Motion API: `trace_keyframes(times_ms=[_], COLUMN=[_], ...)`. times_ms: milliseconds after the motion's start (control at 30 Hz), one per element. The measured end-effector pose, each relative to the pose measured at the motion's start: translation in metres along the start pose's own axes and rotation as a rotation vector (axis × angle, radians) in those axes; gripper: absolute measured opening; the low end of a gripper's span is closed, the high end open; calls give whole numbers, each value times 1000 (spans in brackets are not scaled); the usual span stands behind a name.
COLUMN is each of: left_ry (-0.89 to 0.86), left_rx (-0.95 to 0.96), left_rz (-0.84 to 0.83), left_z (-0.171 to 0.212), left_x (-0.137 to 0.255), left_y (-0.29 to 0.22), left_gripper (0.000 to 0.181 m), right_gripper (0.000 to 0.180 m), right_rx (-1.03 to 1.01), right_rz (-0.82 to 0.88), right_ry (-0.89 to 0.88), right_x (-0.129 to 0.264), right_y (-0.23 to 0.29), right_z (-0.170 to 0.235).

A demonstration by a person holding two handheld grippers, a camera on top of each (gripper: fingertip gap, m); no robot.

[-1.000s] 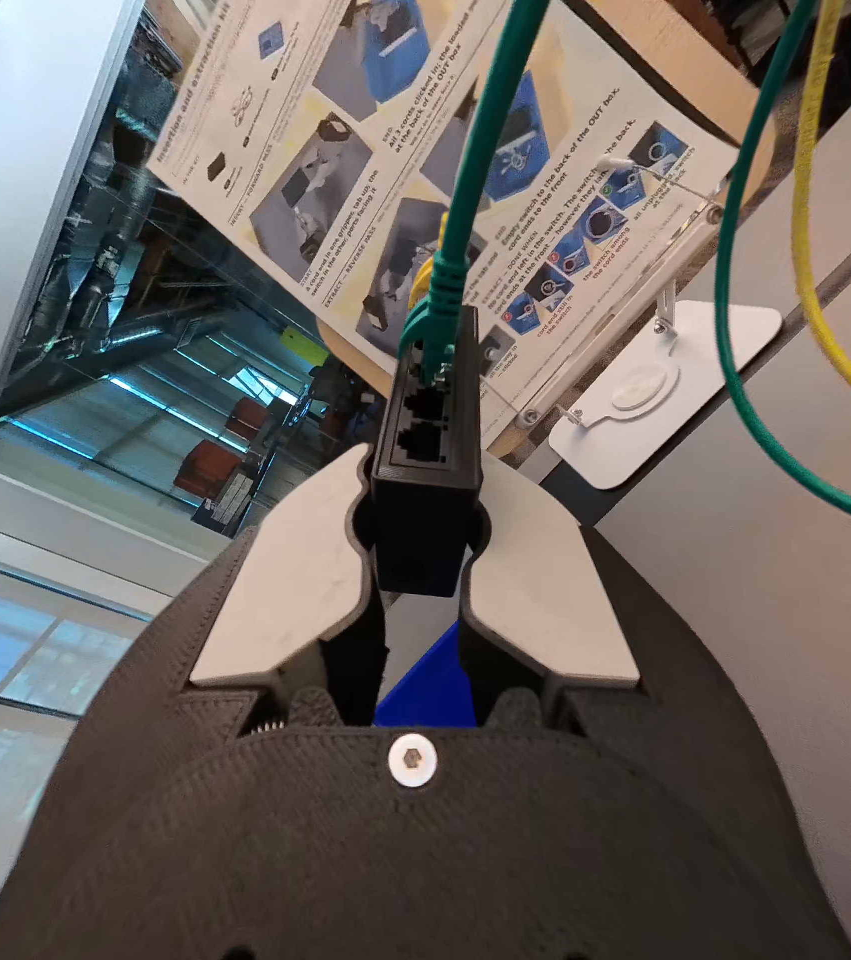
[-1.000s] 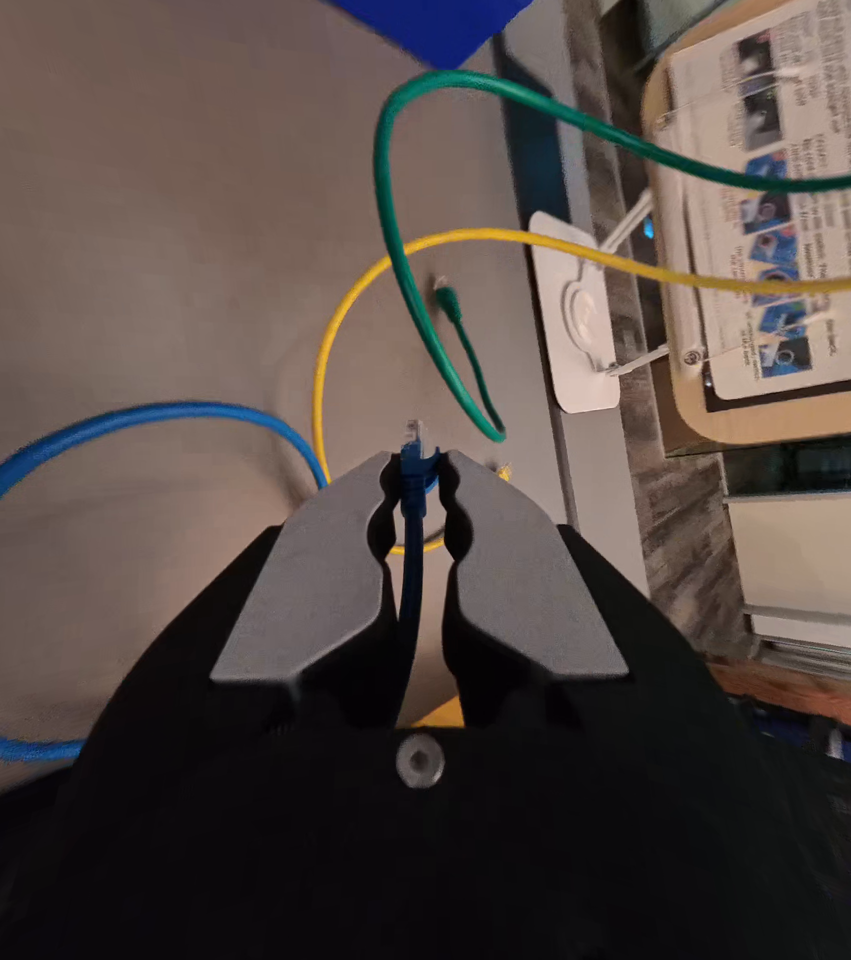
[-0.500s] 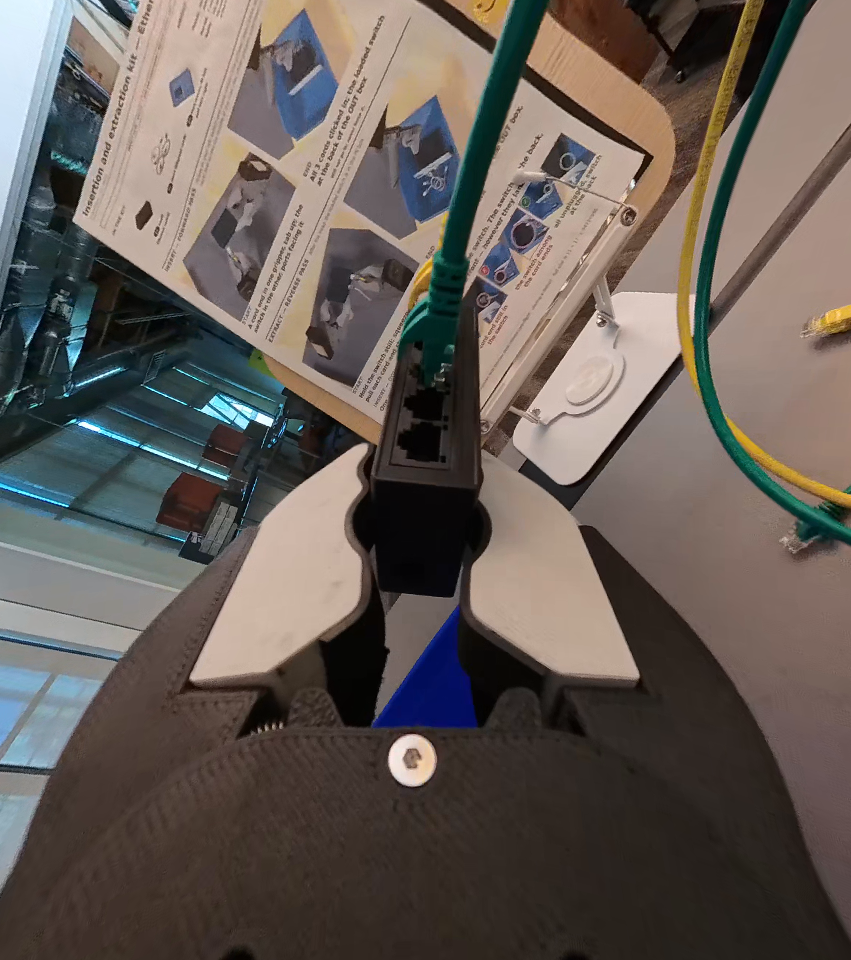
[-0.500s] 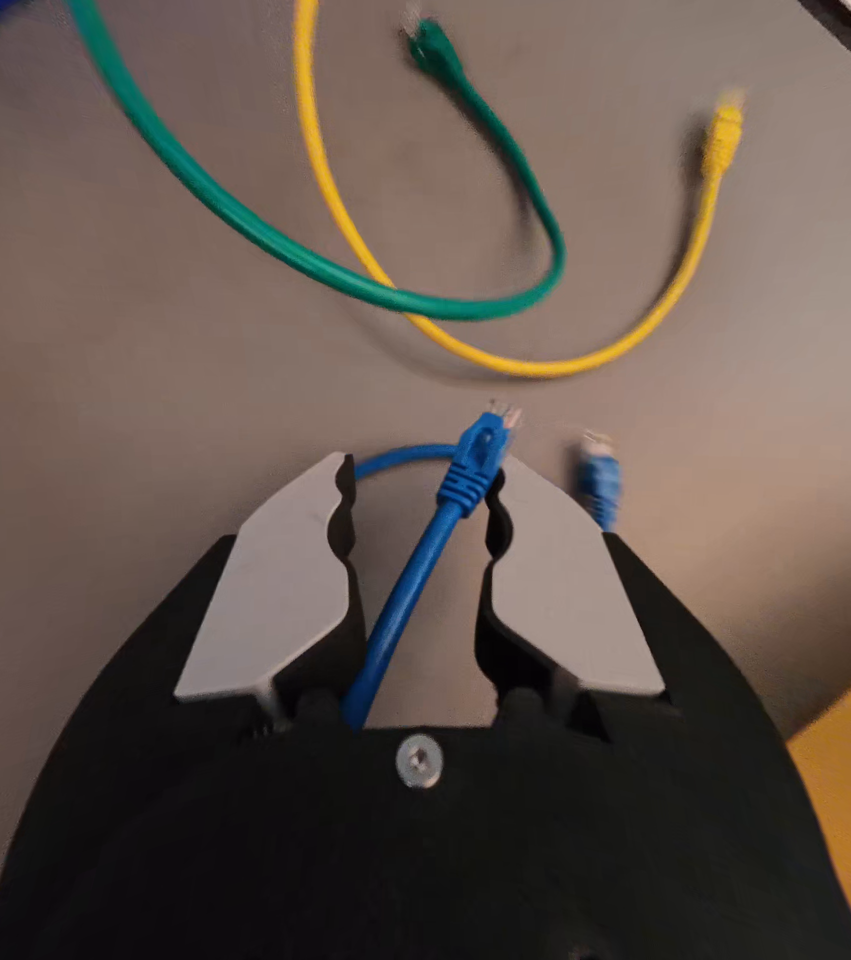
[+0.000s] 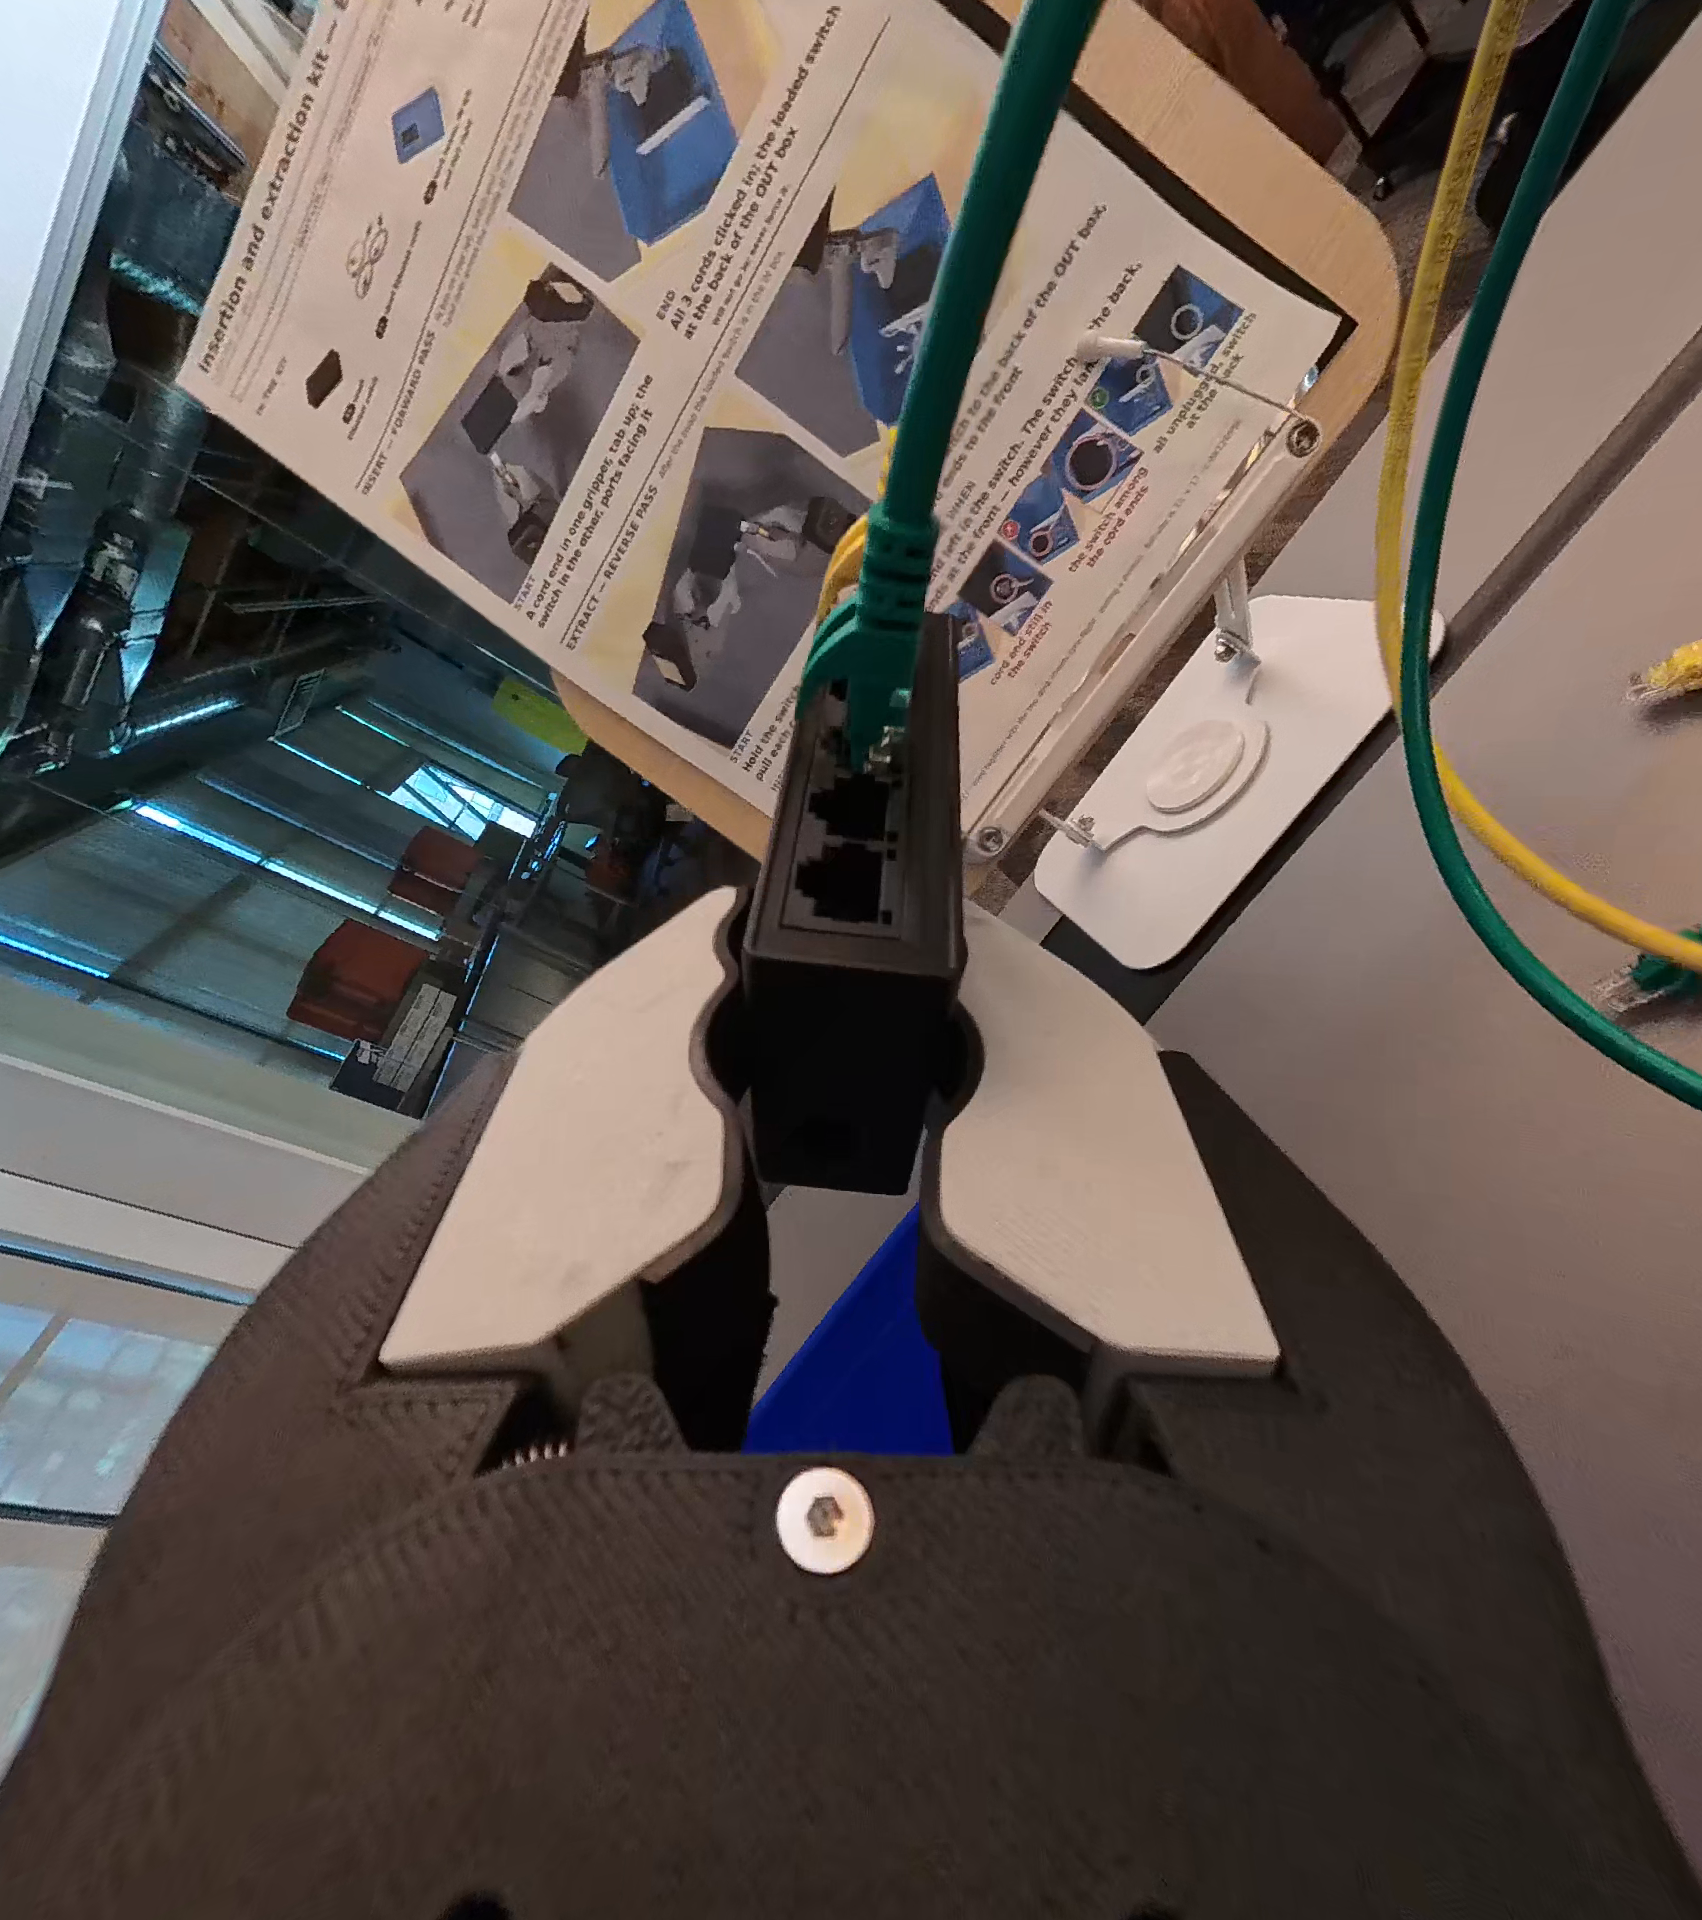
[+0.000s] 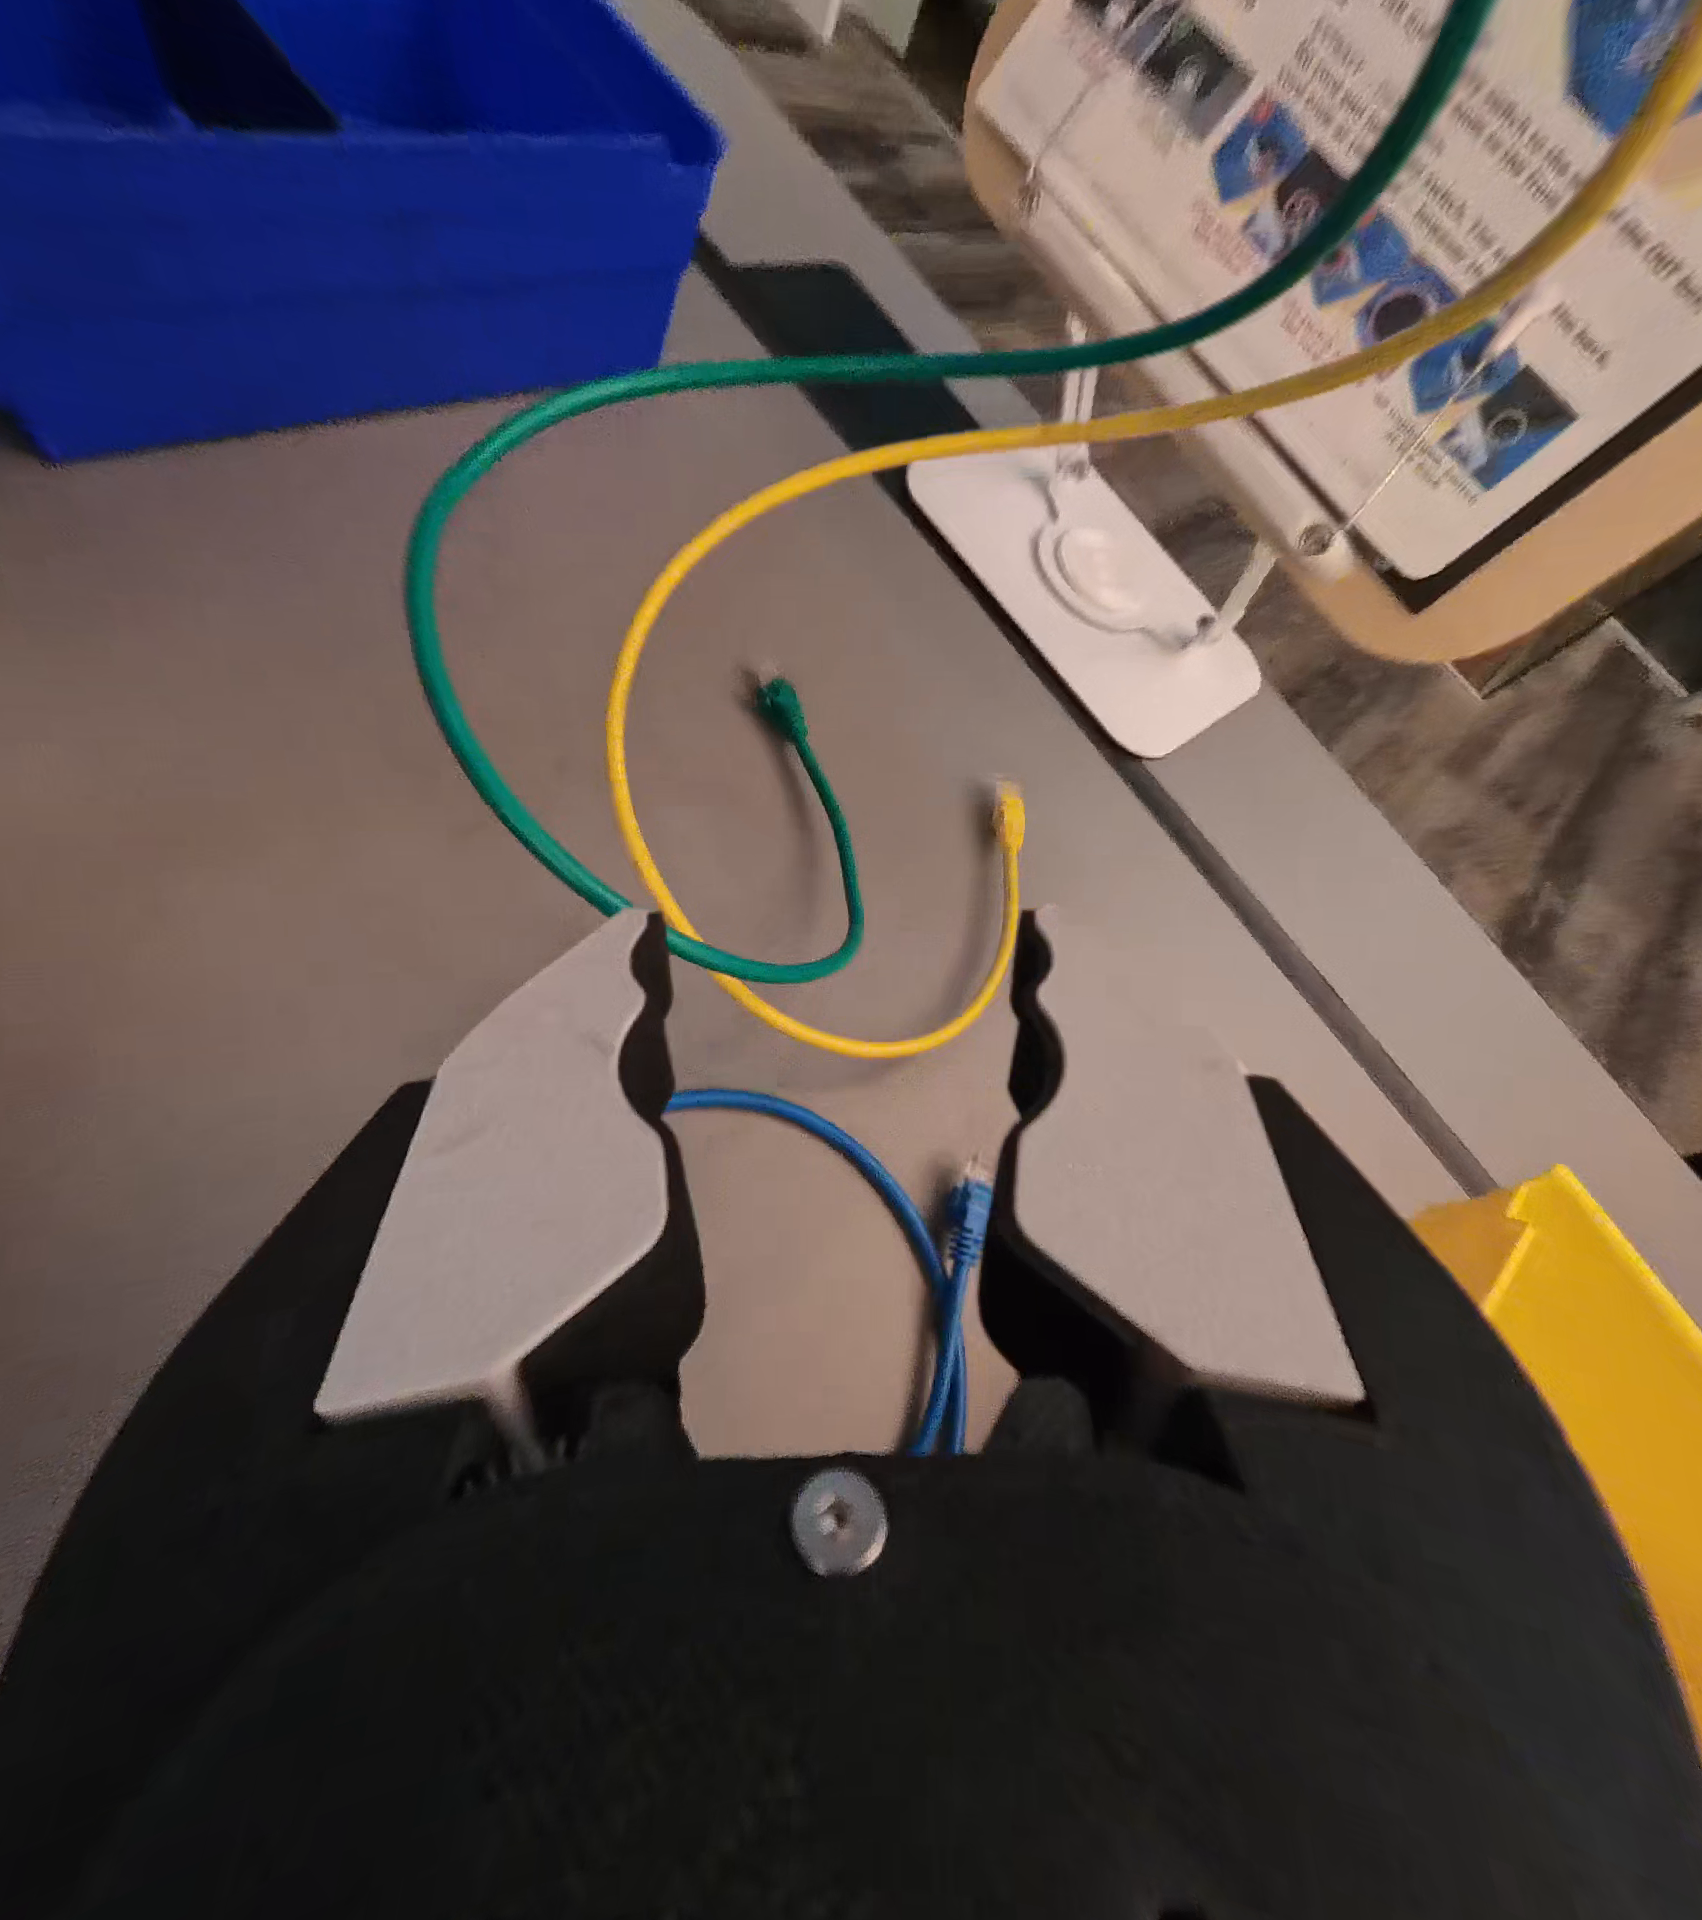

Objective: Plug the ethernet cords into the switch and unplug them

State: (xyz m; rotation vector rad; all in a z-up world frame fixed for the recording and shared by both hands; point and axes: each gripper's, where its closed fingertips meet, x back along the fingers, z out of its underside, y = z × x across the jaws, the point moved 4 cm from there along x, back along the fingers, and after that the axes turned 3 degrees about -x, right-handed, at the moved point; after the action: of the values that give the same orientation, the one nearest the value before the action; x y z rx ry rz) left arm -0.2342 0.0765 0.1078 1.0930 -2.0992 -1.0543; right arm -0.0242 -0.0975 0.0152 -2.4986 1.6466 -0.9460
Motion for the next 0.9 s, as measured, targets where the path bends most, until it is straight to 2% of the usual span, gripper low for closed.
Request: trace_keyframes(times_ms=[133,167,267,300,333,500,567,600,667,700,900], left_ry=[2,1,-5,-6,-8,-8,-7,-6,-4,-4,-7], left_rx=[9,9,3,-1,-6,-24,-25,-24,-24,-25,-1], left_rz=[-1,0,3,6,7,17,22,23,24,24,3], left_z=[2,2,-1,-2,-3,-6,-6,-6,-5,-5,-1], left_x=[2,2,1,2,2,2,1,0,0,0,5], left_y=[3,3,1,0,-1,-4,-5,-5,-5,-4,5], left_gripper=[30,30,30,30,30,30,30,30,30,30,30], right_gripper=[63,64,63,58,49,50,46,35,27,11,7], right_rx=[-109,-153,-168,-187,-214,-266,-279,-282,-321,-313,-268], right_rz=[-52,-49,1,-5,-9,-85,-140,-184,-192,-190,-195], right_ry=[-10,69,502,590,639,912,953,949,935,934,838], right_x=[16,11,-14,-24,-33,-58,-65,-68,-72,-72,-64], right_y=[-15,-22,-42,-45,-48,-51,-43,-38,-37,-38,-35], right_z=[4,18,86,102,113,146,148,146,144,145,140])
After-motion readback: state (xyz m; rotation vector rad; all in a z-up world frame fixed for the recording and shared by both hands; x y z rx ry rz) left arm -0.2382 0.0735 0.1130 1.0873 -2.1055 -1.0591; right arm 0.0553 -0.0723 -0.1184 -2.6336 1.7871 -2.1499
